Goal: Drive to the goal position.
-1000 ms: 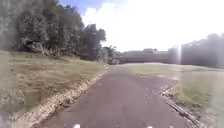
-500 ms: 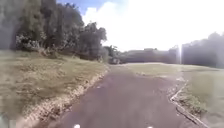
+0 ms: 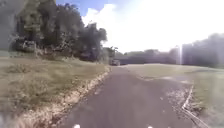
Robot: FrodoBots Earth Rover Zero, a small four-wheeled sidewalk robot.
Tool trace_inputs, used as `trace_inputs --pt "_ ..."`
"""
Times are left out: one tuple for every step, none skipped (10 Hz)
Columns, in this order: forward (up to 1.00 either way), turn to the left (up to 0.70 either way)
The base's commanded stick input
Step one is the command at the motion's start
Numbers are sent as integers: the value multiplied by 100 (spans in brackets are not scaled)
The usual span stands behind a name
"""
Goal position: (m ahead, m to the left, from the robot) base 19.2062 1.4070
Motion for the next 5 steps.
trace_inputs --pt "70 -5" --pt "70 -20" --pt "70 -35" --pt "70 -35" --pt "70 -35"
